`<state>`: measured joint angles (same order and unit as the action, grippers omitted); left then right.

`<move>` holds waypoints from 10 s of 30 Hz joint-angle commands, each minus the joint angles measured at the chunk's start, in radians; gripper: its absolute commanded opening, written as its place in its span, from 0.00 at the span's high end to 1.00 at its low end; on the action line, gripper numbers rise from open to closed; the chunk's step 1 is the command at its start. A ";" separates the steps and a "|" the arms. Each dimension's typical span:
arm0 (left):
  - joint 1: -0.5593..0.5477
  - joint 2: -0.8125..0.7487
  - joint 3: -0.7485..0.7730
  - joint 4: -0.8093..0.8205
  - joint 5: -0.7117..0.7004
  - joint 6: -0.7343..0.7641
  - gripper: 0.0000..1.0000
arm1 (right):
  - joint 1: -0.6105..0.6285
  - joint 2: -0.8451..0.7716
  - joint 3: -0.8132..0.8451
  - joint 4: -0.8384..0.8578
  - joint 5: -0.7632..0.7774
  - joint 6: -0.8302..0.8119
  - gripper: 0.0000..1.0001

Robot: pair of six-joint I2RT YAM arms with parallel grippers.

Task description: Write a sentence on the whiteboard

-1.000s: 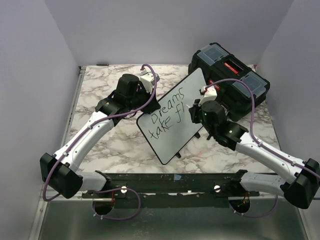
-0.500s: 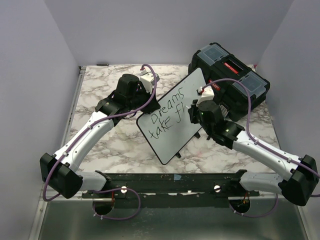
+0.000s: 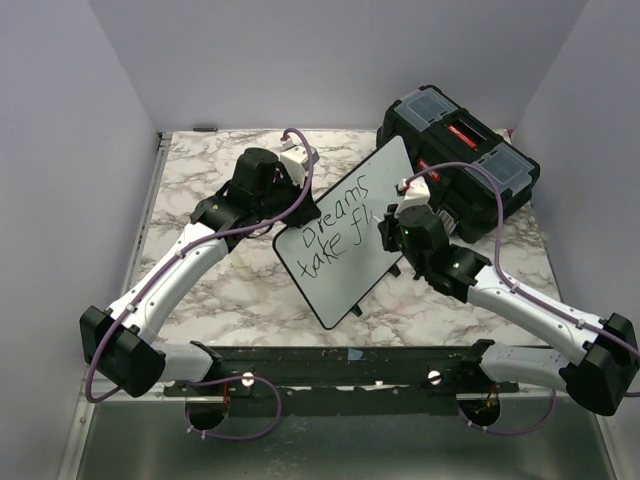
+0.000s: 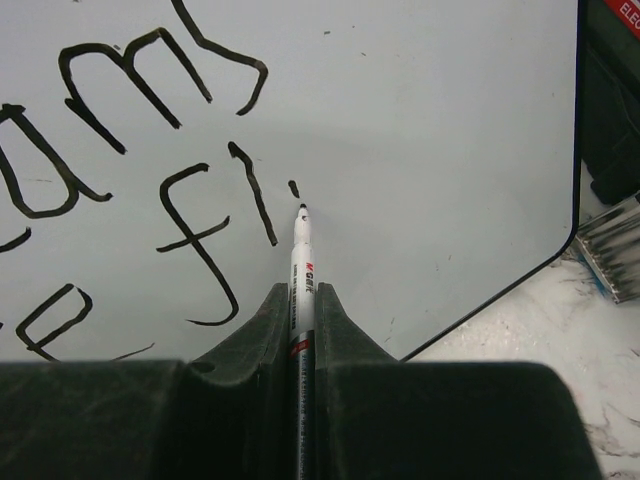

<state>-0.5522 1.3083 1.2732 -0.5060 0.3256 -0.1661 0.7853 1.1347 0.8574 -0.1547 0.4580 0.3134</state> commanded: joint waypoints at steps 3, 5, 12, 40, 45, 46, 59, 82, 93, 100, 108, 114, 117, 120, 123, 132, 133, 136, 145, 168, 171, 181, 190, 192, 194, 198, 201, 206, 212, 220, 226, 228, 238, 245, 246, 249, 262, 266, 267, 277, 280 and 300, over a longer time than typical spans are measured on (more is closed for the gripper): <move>-0.031 0.037 -0.049 -0.184 -0.040 0.083 1.00 | 0.001 -0.035 -0.032 -0.009 -0.009 0.017 0.99; -0.031 0.036 -0.049 -0.184 -0.040 0.083 1.00 | 0.000 -0.046 -0.028 -0.015 -0.007 0.018 0.99; -0.033 0.037 -0.050 -0.186 -0.041 0.083 1.00 | 0.000 -0.069 0.010 -0.029 0.000 0.003 0.99; -0.033 0.037 -0.049 -0.185 -0.044 0.085 1.00 | 0.000 0.025 0.000 0.036 -0.022 0.005 0.99; -0.033 0.037 -0.049 -0.186 -0.045 0.085 1.00 | 0.000 0.010 -0.033 0.031 -0.024 0.021 0.99; -0.033 0.037 -0.049 -0.186 -0.044 0.085 1.00 | 0.000 0.005 -0.043 0.029 -0.026 0.026 0.99; -0.032 0.037 -0.049 -0.187 -0.046 0.085 1.00 | 0.000 -0.035 -0.078 0.006 -0.031 0.046 0.99; -0.033 0.033 -0.049 -0.186 -0.046 0.084 1.00 | -0.025 -0.066 0.019 -0.015 0.003 -0.014 0.99; -0.034 0.035 -0.049 -0.187 -0.053 0.086 1.00 | -0.115 -0.058 0.008 0.012 -0.064 -0.009 0.99; -0.034 0.033 -0.049 -0.187 -0.052 0.086 1.00 | -0.159 -0.061 -0.002 0.024 -0.124 0.022 0.99; -0.033 0.031 -0.049 -0.186 -0.053 0.085 1.00 | -0.219 -0.069 -0.009 0.029 -0.183 0.036 0.99; -0.033 0.031 -0.049 -0.187 -0.052 0.086 1.00 | -0.230 -0.057 -0.004 0.041 -0.188 0.036 0.99; -0.033 0.031 -0.051 -0.187 -0.053 0.086 1.00 | -0.235 -0.046 0.004 0.045 -0.190 0.036 0.99; -0.033 0.030 -0.051 -0.187 -0.054 0.086 1.00 | -0.238 -0.032 0.012 0.053 -0.191 0.033 0.99; -0.034 0.029 -0.050 -0.187 -0.054 0.086 1.00 | -0.241 -0.014 0.021 0.063 -0.197 0.035 0.99; -0.035 0.029 -0.051 -0.187 -0.054 0.086 1.00 | -0.242 0.035 0.054 0.095 -0.229 0.034 0.99; -0.034 0.029 -0.051 -0.187 -0.054 0.086 1.00 | -0.241 0.040 0.056 0.100 -0.239 0.035 0.99; -0.033 0.029 -0.051 -0.187 -0.054 0.085 1.00 | -0.241 0.050 0.062 0.105 -0.265 0.033 0.99; -0.034 0.028 -0.051 -0.187 -0.057 0.086 1.00 | -0.242 0.030 0.018 0.113 -0.348 0.050 0.99; -0.034 0.030 -0.049 -0.187 -0.058 0.086 1.00 | -0.242 -0.011 -0.047 0.047 -0.267 0.067 0.99; -0.034 0.029 -0.051 -0.187 -0.060 0.086 1.00 | -0.242 0.007 -0.019 0.047 -0.250 0.065 0.99; -0.035 0.030 -0.049 -0.187 -0.056 0.086 1.00 | -0.242 0.064 0.074 0.051 -0.223 0.036 0.99; -0.036 0.032 -0.048 -0.187 -0.055 0.086 1.00 | -0.241 0.066 0.070 0.067 -0.269 0.047 0.99; -0.037 0.031 -0.048 -0.187 -0.057 0.086 1.00 | -0.242 0.065 0.061 0.064 -0.271 0.049 0.99; -0.037 0.031 -0.048 -0.187 -0.057 0.086 1.00 | -0.241 0.062 0.044 0.062 -0.272 0.049 0.99; -0.037 0.030 -0.048 -0.187 -0.059 0.087 1.00 | -0.241 0.046 -0.006 0.063 -0.280 0.052 0.99; -0.036 0.031 -0.046 -0.189 -0.058 0.086 1.00 | -0.241 0.037 -0.040 0.060 -0.283 0.056 0.99; -0.036 0.029 -0.046 -0.189 -0.059 0.086 1.00 | -0.241 0.023 -0.075 0.053 -0.289 0.064 0.99; -0.037 0.028 -0.047 -0.189 -0.059 0.086 1.00 | -0.241 0.010 -0.102 0.046 -0.291 0.075 0.99; -0.037 0.028 -0.047 -0.189 -0.059 0.086 1.00 | -0.241 -0.007 -0.130 0.041 -0.305 0.091 0.99; -0.037 0.027 -0.048 -0.189 -0.060 0.086 1.00 | -0.241 -0.011 -0.125 0.049 -0.338 0.107 0.99; -0.035 0.027 -0.048 -0.190 -0.062 0.086 1.00 | -0.241 -0.010 -0.118 0.050 -0.349 0.110 0.99; -0.037 0.022 -0.049 -0.189 -0.063 0.087 1.00 | -0.242 -0.006 -0.086 0.057 -0.362 0.122 0.99; -0.037 0.017 -0.050 -0.189 -0.068 0.088 1.00 | -0.241 -0.006 -0.055 0.057 -0.363 0.111 0.99; -0.036 0.016 -0.049 -0.189 -0.068 0.087 1.00 | -0.242 -0.009 -0.052 0.056 -0.359 0.110 0.99; -0.037 0.016 -0.049 -0.189 -0.069 0.087 1.00 | -0.241 -0.028 -0.038 0.055 -0.345 0.105 0.99; -0.036 0.003 -0.051 -0.187 -0.066 0.086 1.00 | -0.242 -0.095 0.054 0.096 -0.238 0.065 0.99; -0.038 0.003 -0.051 -0.187 -0.065 0.086 1.00 | -0.242 -0.063 0.080 0.096 -0.207 0.054 0.99; -0.038 0.003 -0.052 -0.187 -0.065 0.085 1.00 | -0.242 -0.053 0.086 0.099 -0.202 0.053 0.99; -0.040 0.006 -0.054 -0.186 -0.068 0.086 1.00 | -0.255 0.015 0.097 0.145 -0.194 0.042 0.99; -0.040 0.009 -0.054 -0.186 -0.068 0.086 1.00 | -0.256 0.035 0.100 0.144 -0.201 0.037 0.99; -0.045 0.019 -0.052 -0.187 -0.074 0.088 1.00 | -0.281 0.080 0.046 0.184 -0.279 0.060 0.99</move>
<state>-0.5674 1.2942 1.2694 -0.5308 0.2947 -0.1806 0.5102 1.2041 0.9264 0.0029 0.2165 0.3656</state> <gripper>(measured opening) 0.140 0.125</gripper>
